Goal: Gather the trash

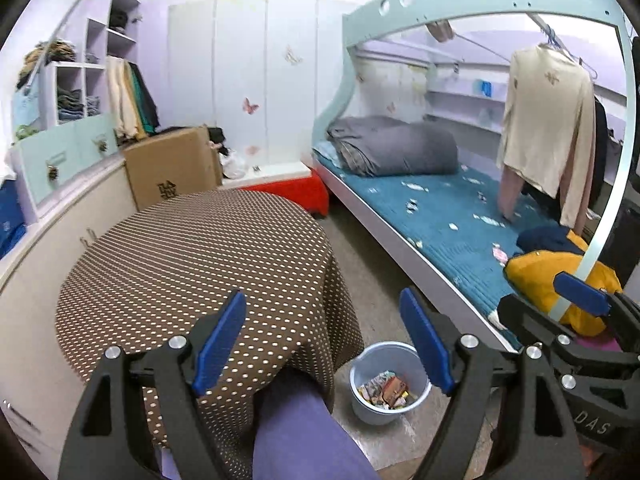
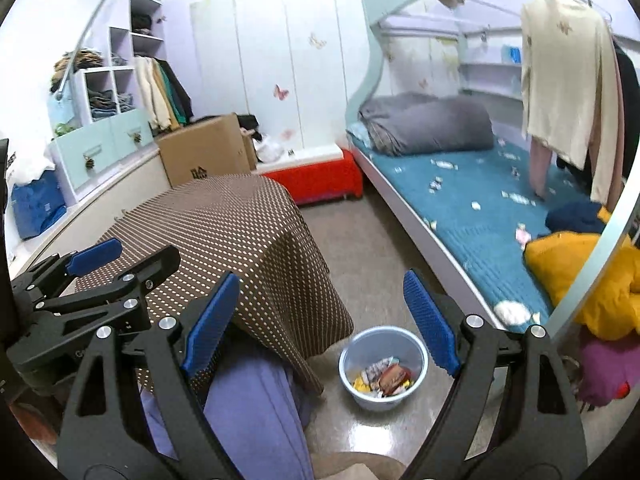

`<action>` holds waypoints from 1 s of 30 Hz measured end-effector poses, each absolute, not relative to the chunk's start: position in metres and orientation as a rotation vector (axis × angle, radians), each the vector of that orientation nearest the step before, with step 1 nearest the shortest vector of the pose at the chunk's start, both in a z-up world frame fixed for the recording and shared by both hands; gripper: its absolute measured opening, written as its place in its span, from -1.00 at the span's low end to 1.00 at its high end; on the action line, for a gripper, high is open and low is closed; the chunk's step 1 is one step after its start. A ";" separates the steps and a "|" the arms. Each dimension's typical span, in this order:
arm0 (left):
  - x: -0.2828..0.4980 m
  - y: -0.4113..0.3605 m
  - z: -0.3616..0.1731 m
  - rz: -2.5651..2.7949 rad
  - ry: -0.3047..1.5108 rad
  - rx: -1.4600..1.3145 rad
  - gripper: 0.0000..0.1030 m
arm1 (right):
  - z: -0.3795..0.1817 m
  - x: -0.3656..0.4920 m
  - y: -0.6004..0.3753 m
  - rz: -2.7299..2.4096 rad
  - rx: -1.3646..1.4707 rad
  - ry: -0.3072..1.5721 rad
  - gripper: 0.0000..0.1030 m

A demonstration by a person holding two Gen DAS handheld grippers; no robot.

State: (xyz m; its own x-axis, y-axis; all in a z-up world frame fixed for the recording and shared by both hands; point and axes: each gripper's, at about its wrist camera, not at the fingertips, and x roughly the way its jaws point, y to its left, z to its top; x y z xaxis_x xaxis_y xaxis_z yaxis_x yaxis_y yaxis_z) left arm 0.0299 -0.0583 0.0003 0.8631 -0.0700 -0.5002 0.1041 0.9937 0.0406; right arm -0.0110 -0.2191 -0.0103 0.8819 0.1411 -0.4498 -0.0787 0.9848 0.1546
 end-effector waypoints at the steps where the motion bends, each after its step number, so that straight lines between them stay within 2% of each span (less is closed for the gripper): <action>1: 0.025 -0.058 0.003 -0.075 0.509 0.068 0.51 | -0.009 -0.015 -0.217 0.116 0.124 0.468 0.61; 30: -0.002 -0.049 0.000 0.031 0.477 0.042 0.51 | -0.004 -0.027 -0.206 0.156 0.070 0.422 0.61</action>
